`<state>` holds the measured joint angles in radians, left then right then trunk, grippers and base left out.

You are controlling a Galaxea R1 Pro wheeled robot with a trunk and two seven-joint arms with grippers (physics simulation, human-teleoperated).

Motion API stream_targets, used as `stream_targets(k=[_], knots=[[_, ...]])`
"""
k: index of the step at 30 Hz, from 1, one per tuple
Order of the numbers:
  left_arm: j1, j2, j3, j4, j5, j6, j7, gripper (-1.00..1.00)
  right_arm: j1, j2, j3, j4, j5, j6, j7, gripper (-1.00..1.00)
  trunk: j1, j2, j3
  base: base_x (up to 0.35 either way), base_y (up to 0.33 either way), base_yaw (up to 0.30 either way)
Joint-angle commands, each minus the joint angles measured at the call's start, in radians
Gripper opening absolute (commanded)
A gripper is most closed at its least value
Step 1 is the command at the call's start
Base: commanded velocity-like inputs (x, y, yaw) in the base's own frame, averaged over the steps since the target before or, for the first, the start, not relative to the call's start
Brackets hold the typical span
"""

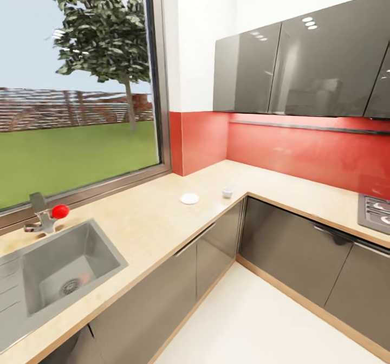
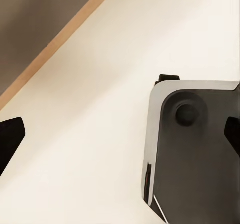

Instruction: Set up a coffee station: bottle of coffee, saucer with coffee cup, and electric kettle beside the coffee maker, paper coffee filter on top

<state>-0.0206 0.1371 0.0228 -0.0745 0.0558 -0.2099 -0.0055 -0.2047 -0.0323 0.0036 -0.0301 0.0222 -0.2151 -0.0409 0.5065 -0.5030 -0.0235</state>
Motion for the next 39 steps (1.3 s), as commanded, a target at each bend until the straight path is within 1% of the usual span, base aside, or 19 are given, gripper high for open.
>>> stream_targets(k=[1,18,26,39], knots=[[-0.001,0.0,0.002,0.001,0.006,-0.003,-0.001,1.0,-0.001,0.0,0.0,0.001,0.002,-0.003,-0.002,1.0,0.001,-0.002,-0.002,0.221,-0.255,0.0],[-0.001,-0.001,0.002,0.001,0.004,-0.004,-0.001,1.0,-0.001,0.002,-0.002,0.001,-0.002,-0.004,-0.005,1.0,0.001,-0.002,-0.002,0.183,-0.272,0.003],[-0.001,-0.001,0.003,0.001,0.008,-0.003,-0.001,1.0,-0.001,0.002,-0.003,0.001,-0.003,-0.004,-0.005,1.0,0.001,-0.002,-0.002,0.169,-0.28,0.197],[-0.001,0.0,0.002,0.001,0.003,-0.002,-0.001,1.0,-0.001,0.002,-0.002,0.001,-0.002,-0.004,-0.005,1.0,0.001,-0.002,-0.002,0.168,-0.281,0.02]])
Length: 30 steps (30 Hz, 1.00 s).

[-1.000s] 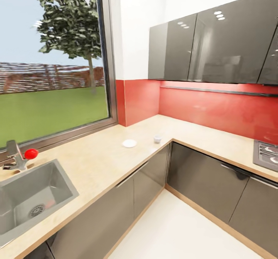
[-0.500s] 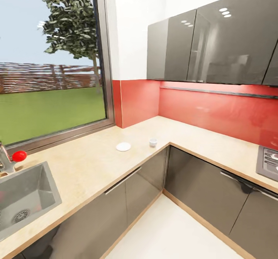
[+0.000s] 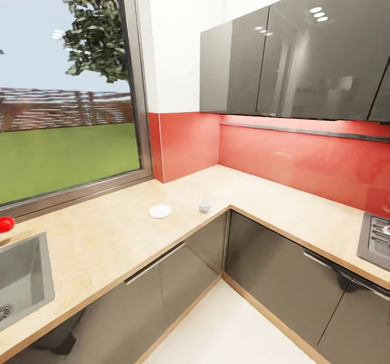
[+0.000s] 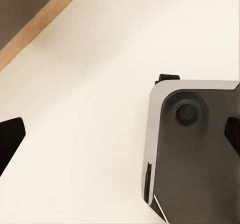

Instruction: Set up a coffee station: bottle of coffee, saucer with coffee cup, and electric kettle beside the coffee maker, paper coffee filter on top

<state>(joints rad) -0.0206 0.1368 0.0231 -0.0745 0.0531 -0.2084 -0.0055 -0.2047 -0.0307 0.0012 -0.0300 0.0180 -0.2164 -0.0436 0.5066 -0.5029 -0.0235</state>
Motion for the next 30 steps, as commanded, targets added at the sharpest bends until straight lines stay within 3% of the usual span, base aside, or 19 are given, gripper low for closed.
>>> stream_targets(k=[1,13,23,30], knots=[[-0.001,0.0,0.001,0.001,0.005,-0.003,-0.001,1.0,-0.001,0.0,0.0,0.001,0.002,-0.003,-0.002,1.0,0.001,-0.002,-0.002,0.166,-0.282,0.0],[-0.001,0.0,0.001,0.001,0.004,-0.003,-0.001,1.0,-0.001,0.0,0.0,0.001,0.002,-0.003,-0.002,1.0,0.001,-0.002,-0.002,0.166,-0.283,0.032],[-0.001,0.0,0.001,0.001,0.003,-0.002,-0.001,1.0,-0.001,0.0,0.0,0.001,0.002,-0.003,-0.003,1.0,0.001,-0.002,-0.002,0.154,-0.286,0.252],[-0.001,0.0,0.002,0.001,0.006,-0.001,-0.001,1.0,-0.001,0.0,0.0,0.001,0.002,-0.003,-0.003,1.0,0.001,-0.002,0.001,-0.035,-0.304,0.276]])
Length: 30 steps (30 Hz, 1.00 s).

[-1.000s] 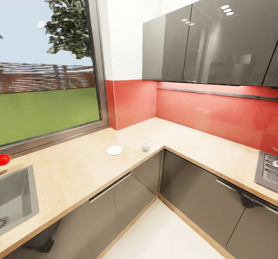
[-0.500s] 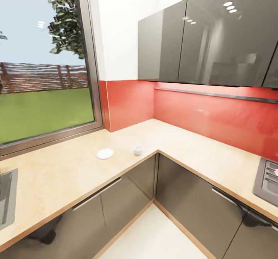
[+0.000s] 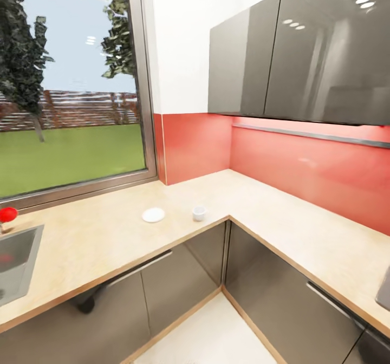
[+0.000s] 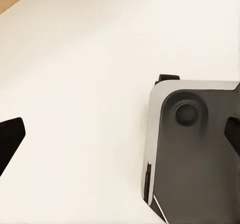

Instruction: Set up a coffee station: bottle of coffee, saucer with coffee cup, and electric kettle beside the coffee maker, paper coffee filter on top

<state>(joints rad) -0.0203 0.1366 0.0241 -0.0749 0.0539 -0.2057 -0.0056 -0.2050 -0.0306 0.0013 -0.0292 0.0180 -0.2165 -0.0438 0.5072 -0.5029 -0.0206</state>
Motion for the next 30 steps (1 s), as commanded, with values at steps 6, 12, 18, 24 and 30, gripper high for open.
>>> stream_targets(k=[6,12,18,24,30], knots=[[-0.001,0.0,0.003,0.001,0.008,-0.003,-0.001,1.0,-0.001,0.0,0.0,0.0,0.003,-0.003,-0.002,1.0,0.0,-0.002,-0.002,-0.194,-0.263,0.172],[-0.001,0.0,0.004,0.001,0.008,-0.004,-0.001,1.0,-0.001,0.0,0.0,0.0,0.005,-0.003,0.0,1.0,0.0,-0.002,-0.002,-0.269,-0.195,0.016],[-0.001,0.0,0.002,0.001,0.005,-0.005,-0.001,1.0,-0.001,0.0,0.0,0.0,0.005,-0.003,0.001,1.0,0.0,-0.002,-0.002,-0.235,-0.129,0.001],[-0.001,0.0,0.001,0.0,0.002,-0.006,-0.001,1.0,-0.001,0.0,0.001,0.0,0.005,-0.004,0.001,1.0,0.0,-0.002,-0.002,-0.017,-0.006,0.0],[-0.001,0.0,0.001,0.0,0.0,-0.006,-0.001,1.0,-0.001,0.0,0.002,0.0,0.005,-0.005,-0.001,1.0,0.0,-0.002,-0.005,0.0,0.0,0.138]])
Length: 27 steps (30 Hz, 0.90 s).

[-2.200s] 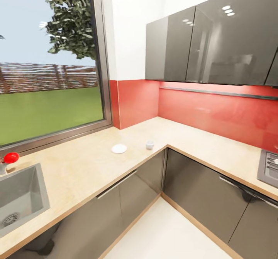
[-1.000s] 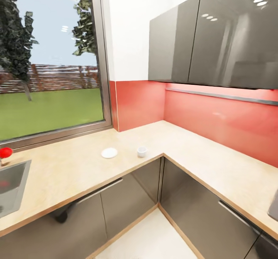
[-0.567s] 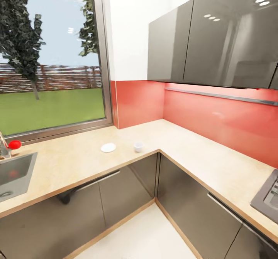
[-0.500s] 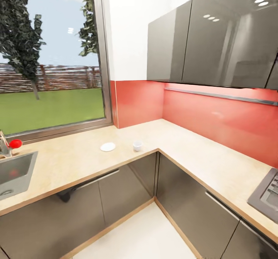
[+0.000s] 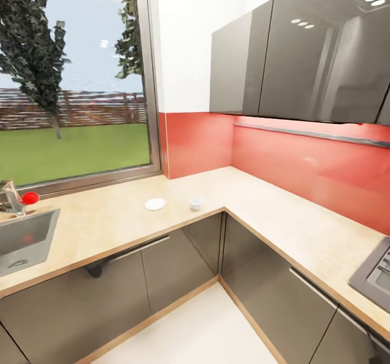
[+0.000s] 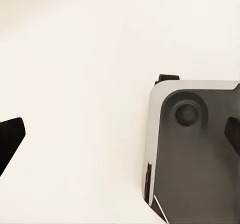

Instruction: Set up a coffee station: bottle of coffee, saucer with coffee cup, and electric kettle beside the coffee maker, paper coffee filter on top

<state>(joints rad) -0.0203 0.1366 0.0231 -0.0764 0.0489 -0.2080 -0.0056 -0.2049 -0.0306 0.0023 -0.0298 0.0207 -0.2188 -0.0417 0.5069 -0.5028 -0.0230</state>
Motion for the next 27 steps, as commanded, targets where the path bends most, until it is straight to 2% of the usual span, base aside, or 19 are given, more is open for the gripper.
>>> stream_targets(k=[1,11,17,22,23,27], knots=[[-0.001,0.0,0.001,0.001,0.005,-0.003,-0.001,1.0,-0.001,0.0,0.001,0.001,0.002,-0.003,-0.003,1.0,0.0,-0.002,-0.003,0.0,0.0,0.218],[-0.003,-0.004,-0.004,-0.014,0.006,-0.005,-0.009,1.0,-0.001,0.0,-0.001,0.0,0.002,-0.004,-0.005,1.0,0.0,-0.002,-0.011,0.0,0.0,0.231],[-0.006,-0.034,-0.006,-0.076,0.005,-0.008,-0.014,1.0,-0.001,-0.006,-0.002,-0.006,0.001,-0.003,-0.004,1.0,0.0,-0.002,-0.015,0.0,0.0,0.151],[-0.01,-0.039,-0.005,-0.24,0.006,-0.008,-0.013,1.0,-0.001,-0.009,-0.004,-0.093,0.001,-0.002,-0.005,1.0,0.0,-0.002,-0.016,0.0,0.0,0.021],[-0.011,-0.047,-0.005,-0.343,0.013,-0.011,-0.013,1.0,-0.001,-0.006,-0.001,-0.149,0.001,-0.007,-0.006,1.0,0.0,-0.002,-0.016,0.0,0.0,0.001],[-0.015,-0.08,-0.004,-0.422,0.017,-0.066,-0.011,1.0,-0.001,-0.001,-0.001,-0.179,0.0,-0.071,-0.006,1.0,0.0,-0.002,-0.016,0.0,0.0,0.0]])
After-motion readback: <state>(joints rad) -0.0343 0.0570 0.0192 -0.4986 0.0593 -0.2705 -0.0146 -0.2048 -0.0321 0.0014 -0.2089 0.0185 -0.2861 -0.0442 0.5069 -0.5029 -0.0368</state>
